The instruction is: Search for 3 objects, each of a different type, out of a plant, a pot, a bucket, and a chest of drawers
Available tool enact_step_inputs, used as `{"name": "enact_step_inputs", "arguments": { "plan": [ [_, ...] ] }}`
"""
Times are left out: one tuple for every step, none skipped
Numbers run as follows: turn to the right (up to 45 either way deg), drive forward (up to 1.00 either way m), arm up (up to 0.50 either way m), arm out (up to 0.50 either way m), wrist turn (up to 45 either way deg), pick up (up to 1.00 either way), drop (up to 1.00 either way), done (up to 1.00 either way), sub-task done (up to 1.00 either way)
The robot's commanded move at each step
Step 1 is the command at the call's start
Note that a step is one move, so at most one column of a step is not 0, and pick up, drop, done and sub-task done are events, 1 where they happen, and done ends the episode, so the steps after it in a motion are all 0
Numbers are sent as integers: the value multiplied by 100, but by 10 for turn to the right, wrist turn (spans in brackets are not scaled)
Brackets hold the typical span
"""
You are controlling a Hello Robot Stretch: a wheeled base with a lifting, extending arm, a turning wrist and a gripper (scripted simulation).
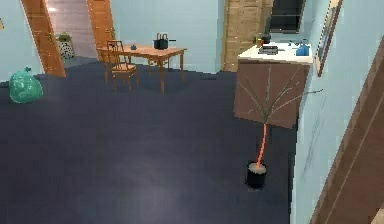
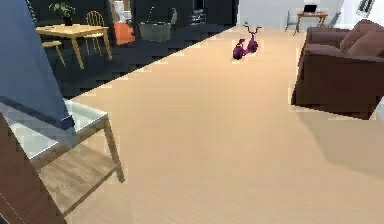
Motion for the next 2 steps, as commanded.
{"name": "enact_step_inputs", "arguments": {
  "plan": [
    [0, 45, 0, 0, 0, 0, 0, 0, 0],
    [270, 0, 0, 0, 0, 0, 0, 0, 0]
  ]
}}
